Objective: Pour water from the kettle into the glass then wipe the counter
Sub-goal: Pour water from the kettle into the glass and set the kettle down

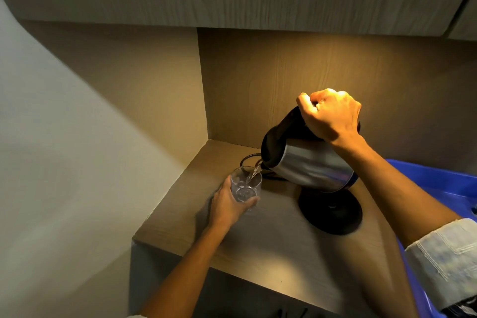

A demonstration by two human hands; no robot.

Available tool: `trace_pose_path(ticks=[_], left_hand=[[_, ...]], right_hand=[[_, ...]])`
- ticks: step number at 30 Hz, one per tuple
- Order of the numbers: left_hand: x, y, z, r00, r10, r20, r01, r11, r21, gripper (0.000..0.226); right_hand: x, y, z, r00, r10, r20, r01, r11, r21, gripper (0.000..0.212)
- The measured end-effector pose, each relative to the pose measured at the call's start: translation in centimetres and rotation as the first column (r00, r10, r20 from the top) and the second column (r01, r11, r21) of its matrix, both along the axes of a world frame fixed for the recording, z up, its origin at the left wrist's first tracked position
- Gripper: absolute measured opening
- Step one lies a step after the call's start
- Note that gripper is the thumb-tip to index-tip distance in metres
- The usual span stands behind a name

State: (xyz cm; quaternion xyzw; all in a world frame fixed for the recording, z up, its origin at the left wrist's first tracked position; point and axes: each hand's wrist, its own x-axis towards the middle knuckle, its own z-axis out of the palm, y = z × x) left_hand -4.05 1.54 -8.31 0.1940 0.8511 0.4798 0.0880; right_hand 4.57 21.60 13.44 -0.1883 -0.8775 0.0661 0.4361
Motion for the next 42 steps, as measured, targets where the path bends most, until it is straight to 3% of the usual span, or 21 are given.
trace_pose_path(ticks=[22, 29, 42], left_hand=[[0.7, -0.6, 0.3, 0.998, -0.055, 0.001, 0.055, 0.993, 0.105, 0.102], [0.9, -0.6, 0.6, 0.999, -0.050, -0.009, 0.051, 0.995, 0.086, 0.101], [1.0, -0.4, 1.0, 0.997, -0.075, 0.005, 0.075, 0.993, 0.093, 0.094]], right_hand=[[-0.6, -0.6, 1.0, 1.000, 0.000, -0.016, 0.002, 0.986, 0.169, 0.057], [-0.8, -0.4, 1.1, 1.000, 0.009, 0.006, -0.010, 0.981, 0.194, 0.068], [-0.3, 0.0, 0.0, 0.999, 0.037, -0.035, -0.034, 0.994, 0.101, 0.054]])
